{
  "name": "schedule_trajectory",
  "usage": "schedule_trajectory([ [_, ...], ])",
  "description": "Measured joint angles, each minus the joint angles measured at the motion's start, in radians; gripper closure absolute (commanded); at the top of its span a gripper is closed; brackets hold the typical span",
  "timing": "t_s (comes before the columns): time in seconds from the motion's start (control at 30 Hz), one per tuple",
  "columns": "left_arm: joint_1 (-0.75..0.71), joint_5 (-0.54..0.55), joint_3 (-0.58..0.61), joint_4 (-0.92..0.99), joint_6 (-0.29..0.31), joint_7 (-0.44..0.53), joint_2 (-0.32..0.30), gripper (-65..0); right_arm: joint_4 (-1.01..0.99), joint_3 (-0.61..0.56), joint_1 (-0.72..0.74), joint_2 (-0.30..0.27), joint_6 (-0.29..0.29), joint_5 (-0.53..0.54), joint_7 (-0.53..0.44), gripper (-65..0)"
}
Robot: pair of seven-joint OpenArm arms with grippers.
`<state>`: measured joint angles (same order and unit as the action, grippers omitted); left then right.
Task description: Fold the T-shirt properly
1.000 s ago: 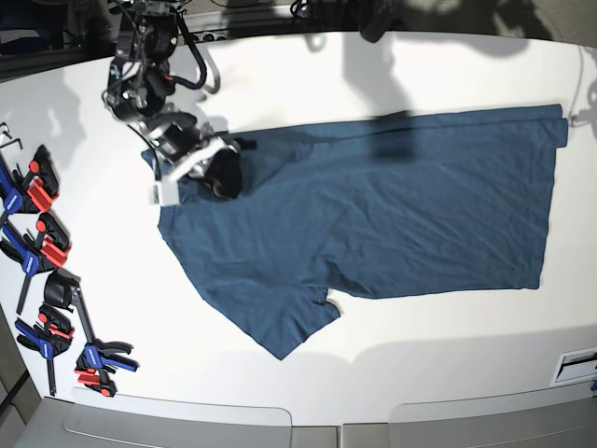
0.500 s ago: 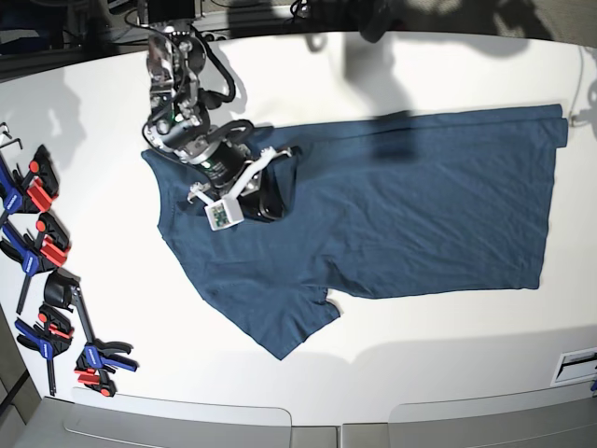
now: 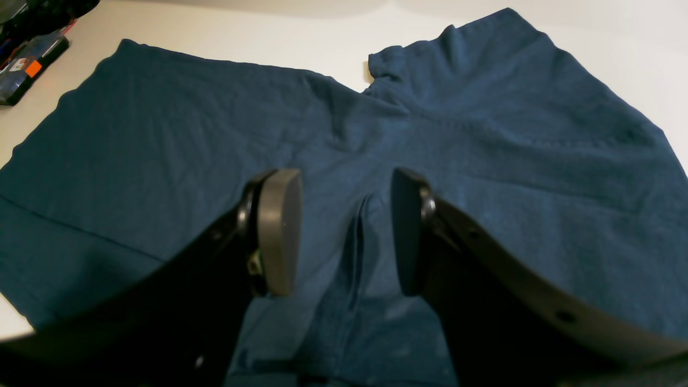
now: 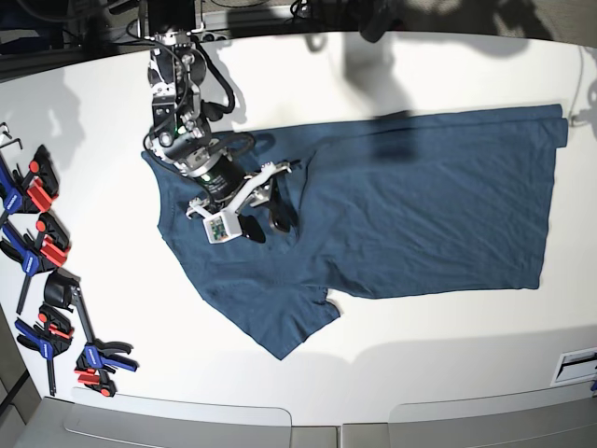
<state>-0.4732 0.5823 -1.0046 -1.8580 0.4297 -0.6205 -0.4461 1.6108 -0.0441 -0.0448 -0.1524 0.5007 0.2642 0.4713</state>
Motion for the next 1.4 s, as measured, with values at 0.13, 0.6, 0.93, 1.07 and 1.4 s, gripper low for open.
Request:
schedule_trajectory([
  [0.13, 0.000, 0.005, 0.000, 0.000, 0.000, -0.001, 0.000, -20.3, 0.000, 0.000, 0.000, 0.000, 0.000, 0.000, 0.006, -25.4],
  [0.6, -0.039, 0.174, 0.259, -0.001, 0.143, -0.098, 0.000, -20.2, 0.000, 0.080, -0.002, 0.000, 0.000, 0.014, 0.194, -25.4],
  [0.93, -0.036, -0.112, 0.600, -0.001, 0.094, 0.028, 0.019, -15.1, 0.000, 0.363, -0.005, -0.005, 0.001, 0.138, 0.286, -20.2],
  [1.07, -0.039, -0.233, 0.606, 0.004, -0.031, 0.074, 0.056, -4.9, 0.000, 0.447, -0.005, -0.005, 0.000, 0.164, 0.298, 0.0],
  [1.4, 0.083, -0.257, 0.606, 0.305, -0.064, 0.079, 0.059, 0.0, 0.000, 0.472, -0.005, -0.062, 0.005, 0.150, 0.341, 0.0],
])
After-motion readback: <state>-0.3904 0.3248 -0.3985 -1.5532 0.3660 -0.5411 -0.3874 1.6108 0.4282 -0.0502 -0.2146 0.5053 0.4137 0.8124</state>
